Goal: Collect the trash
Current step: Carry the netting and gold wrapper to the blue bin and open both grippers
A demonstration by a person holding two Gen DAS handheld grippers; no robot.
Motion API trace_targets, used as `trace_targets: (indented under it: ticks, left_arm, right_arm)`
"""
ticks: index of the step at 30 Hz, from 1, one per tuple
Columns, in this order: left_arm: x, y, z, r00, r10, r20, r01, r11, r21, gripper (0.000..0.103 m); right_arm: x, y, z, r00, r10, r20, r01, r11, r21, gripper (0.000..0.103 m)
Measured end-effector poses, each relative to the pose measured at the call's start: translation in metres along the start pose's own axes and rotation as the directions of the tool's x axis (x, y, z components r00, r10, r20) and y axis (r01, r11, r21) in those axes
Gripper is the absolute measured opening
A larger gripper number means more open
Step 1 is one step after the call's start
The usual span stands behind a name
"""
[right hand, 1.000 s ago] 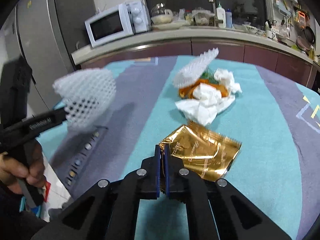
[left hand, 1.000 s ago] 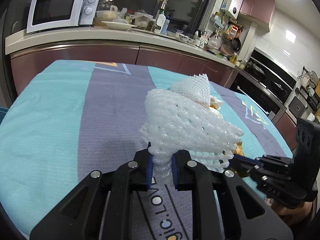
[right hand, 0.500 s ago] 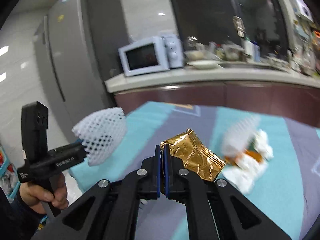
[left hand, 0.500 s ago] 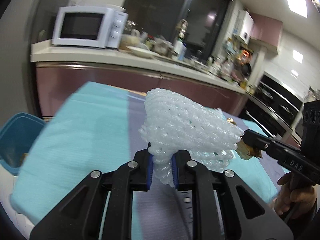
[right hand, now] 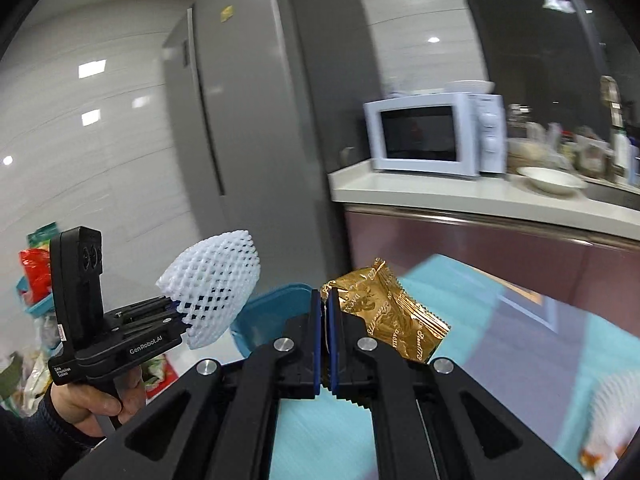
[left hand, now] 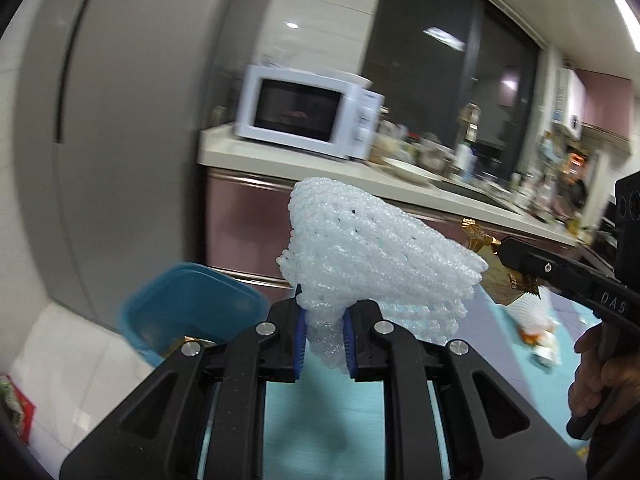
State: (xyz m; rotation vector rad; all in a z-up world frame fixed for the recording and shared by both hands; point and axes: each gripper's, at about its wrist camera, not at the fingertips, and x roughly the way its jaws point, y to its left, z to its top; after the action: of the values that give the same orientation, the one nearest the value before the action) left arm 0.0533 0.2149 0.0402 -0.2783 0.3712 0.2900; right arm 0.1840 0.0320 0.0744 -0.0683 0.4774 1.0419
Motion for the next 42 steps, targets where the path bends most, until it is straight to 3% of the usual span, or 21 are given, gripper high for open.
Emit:
trace_targets:
  ticks: [7,15,22,28,29,32,33,37,42]
  left_arm:
    - [0.012,0.076,0.020,0.995,0.103,-0.007,-0.103,0.994,-0.041,0.015]
    - [0.067,0.133,0.004,0.980,0.155,-0.122,-0.168,0.980,-0.103,0.015]
    - [0.119,0.158,-0.020,0.959,0.168,-0.228,-0.197,0.974,-0.110,0.017]
    - [0.149,0.165,-0.039,0.945,0.149,-0.292,-0.194,0.972,-0.134,0.022]
    - [0.156,0.163,-0.041,0.942,0.150,-0.299,-0.197,0.971,-0.134,0.025]
    - [0.167,0.165,-0.046,0.936,0.149,-0.320,-0.203,0.969,-0.142,0.048]
    - [0.168,0.166,-0.047,0.936,0.151,-0.319,-0.206,0.968,-0.146,0.053]
    - [0.172,0.168,-0.049,0.932,0.161,-0.325,-0.218,0.965,-0.147,0.062]
    - [0.168,0.164,-0.050,0.932,0.175,-0.317,-0.226,0.965,-0.131,0.075]
  right_arm:
    - [0.090,0.029,0.029,0.988,0.134,-0.072,-0.135,0.991,-0.014,0.002]
    - [0.192,0.040,0.030,0.950,0.225,-0.214,-0.211,0.974,0.086,0.002]
    - [0.263,0.035,0.011,0.906,0.257,-0.335,-0.204,0.961,0.187,0.002]
    - [0.297,0.026,-0.011,0.872,0.266,-0.411,-0.168,0.951,0.260,0.003]
    - [0.300,0.024,-0.015,0.867,0.270,-0.419,-0.164,0.948,0.271,0.003]
    - [0.312,0.022,-0.023,0.862,0.242,-0.445,-0.131,0.955,0.266,0.013]
    - [0.314,0.021,-0.026,0.860,0.235,-0.452,-0.120,0.956,0.268,0.024]
    - [0.313,0.017,-0.026,0.868,0.233,-0.438,-0.115,0.953,0.280,0.032]
    - [0.312,0.010,-0.025,0.872,0.246,-0.424,-0.115,0.943,0.311,0.034]
